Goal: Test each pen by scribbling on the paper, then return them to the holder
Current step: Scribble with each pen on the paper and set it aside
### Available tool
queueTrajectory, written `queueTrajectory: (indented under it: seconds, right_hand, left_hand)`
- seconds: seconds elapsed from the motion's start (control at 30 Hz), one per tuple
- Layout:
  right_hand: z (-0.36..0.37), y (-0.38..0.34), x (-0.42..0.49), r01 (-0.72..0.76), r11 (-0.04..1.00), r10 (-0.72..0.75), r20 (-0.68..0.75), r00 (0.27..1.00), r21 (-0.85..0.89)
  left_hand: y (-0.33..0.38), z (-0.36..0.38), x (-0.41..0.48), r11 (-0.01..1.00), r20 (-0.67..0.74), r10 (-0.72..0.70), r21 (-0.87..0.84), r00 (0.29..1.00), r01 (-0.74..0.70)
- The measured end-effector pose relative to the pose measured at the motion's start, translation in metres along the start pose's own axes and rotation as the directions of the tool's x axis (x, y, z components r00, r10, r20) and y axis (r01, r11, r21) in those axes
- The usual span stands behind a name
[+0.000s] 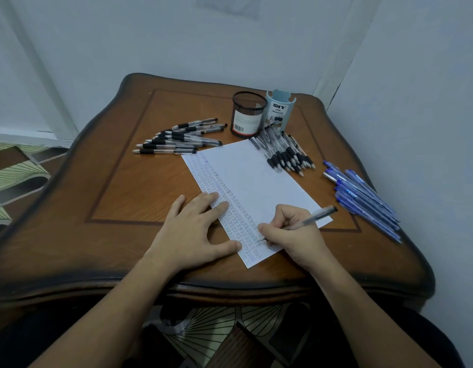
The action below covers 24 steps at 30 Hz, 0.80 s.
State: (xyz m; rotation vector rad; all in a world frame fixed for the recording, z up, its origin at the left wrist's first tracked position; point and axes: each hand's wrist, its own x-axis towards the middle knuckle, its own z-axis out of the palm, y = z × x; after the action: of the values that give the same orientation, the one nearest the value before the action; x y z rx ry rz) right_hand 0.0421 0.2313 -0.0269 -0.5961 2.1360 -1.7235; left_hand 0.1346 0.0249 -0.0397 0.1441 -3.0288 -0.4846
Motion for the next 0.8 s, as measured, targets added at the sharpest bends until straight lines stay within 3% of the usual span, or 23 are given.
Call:
queueTrajectory:
  seconds: [0.13, 0.8]
  right_hand:
    - [0.0050, 0.0022, -0.0002, -0.013, 0.999, 0.010, -0.068, 0.998, -0.051]
    - [0.0041, 0.0053, 0.0006, 0.018, 0.984, -0.021, -0.019, 1.000, -0.178]
  left_hand:
    - [0.0005, -0.0005, -0.0007, 1.000, -0.006, -0.001, -0.019, 1.000, 0.000]
    - [0.0018, -0.0021, -0.0019, 1.000, -0.008, -0.004, -0.015, 1.000, 0.004]
